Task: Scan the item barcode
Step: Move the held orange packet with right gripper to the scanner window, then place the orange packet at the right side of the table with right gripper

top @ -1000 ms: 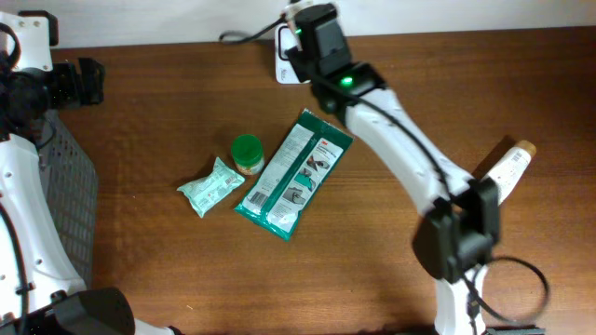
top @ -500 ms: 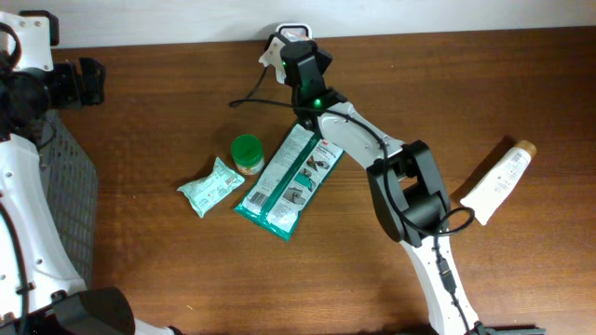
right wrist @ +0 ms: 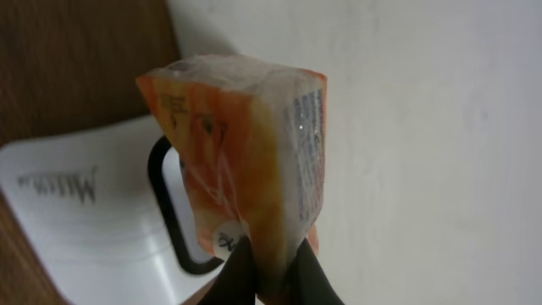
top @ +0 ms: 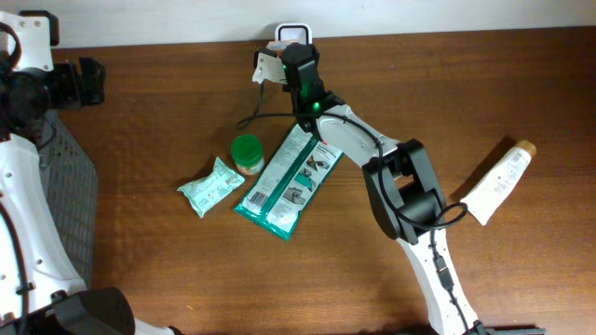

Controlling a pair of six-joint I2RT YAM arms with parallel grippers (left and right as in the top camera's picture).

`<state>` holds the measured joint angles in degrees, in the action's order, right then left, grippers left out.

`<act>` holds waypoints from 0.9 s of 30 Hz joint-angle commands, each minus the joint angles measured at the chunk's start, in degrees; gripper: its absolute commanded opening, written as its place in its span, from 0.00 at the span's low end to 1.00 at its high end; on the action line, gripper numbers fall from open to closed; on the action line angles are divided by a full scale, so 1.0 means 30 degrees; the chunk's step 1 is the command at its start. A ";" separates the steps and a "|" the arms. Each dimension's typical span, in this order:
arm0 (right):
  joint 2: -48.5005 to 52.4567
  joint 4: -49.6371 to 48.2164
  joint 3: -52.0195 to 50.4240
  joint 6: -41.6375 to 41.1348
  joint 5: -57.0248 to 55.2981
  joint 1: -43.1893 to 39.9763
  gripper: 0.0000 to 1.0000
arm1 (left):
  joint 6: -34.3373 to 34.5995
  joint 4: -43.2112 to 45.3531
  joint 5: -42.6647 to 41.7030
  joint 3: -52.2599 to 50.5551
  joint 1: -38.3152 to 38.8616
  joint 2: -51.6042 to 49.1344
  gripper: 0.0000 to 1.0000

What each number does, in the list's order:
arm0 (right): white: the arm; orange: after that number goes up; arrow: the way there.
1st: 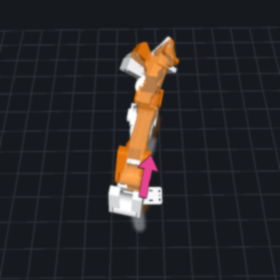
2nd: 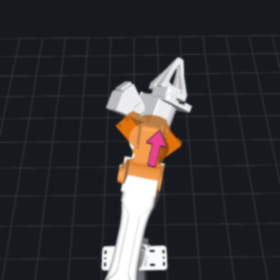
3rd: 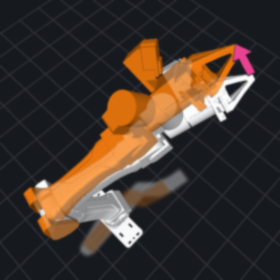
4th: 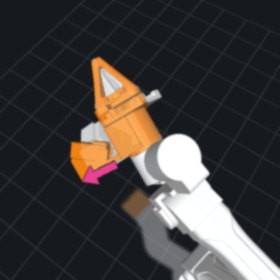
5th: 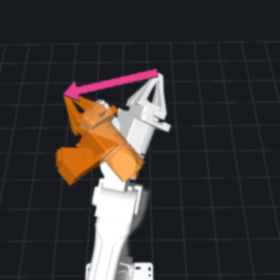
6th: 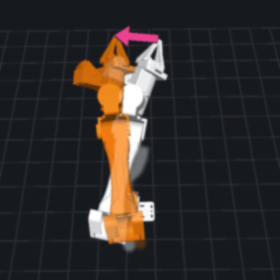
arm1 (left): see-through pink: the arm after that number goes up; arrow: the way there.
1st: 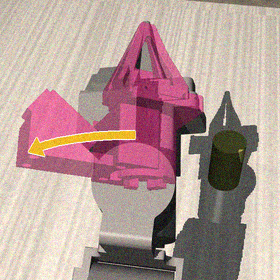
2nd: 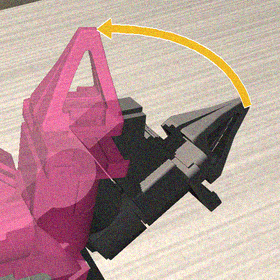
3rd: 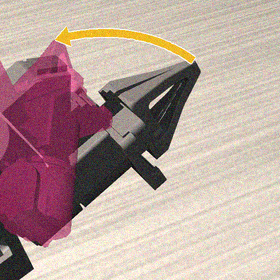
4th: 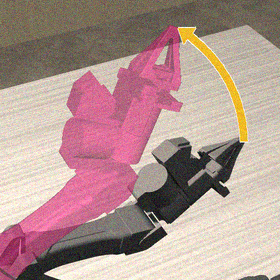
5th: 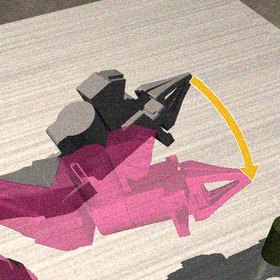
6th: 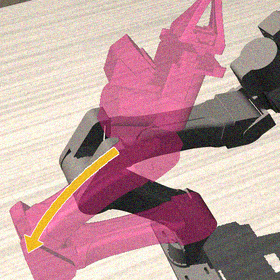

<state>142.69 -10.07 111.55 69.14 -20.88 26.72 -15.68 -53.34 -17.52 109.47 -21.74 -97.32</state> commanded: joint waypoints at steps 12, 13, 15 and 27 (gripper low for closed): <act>0.0350 0.0364 0.0175 -0.3264 0.2033 -0.0801 0.04 | -0.0306 0.0029 -0.0146 0.0168 -0.0066 -0.0044 0.99; 0.0342 -0.0066 0.0182 -0.4065 0.1938 -0.0831 0.04 | -0.0306 0.0029 -0.0146 0.0168 -0.0066 -0.0044 0.99; 0.0109 -0.1443 0.0182 -0.4590 0.1654 -0.0787 0.04 | -0.0306 0.0029 -0.0146 0.0168 -0.0066 -0.0044 0.99; -1.4906 2.4123 0.0182 -2.9194 0.2841 -0.3745 0.04 | -0.0306 0.0029 -0.0146 0.0168 -0.0066 -0.0044 0.99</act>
<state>102.24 51.64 113.08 -4.29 -14.90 20.95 -15.68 -53.43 -17.54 109.47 -21.74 -97.34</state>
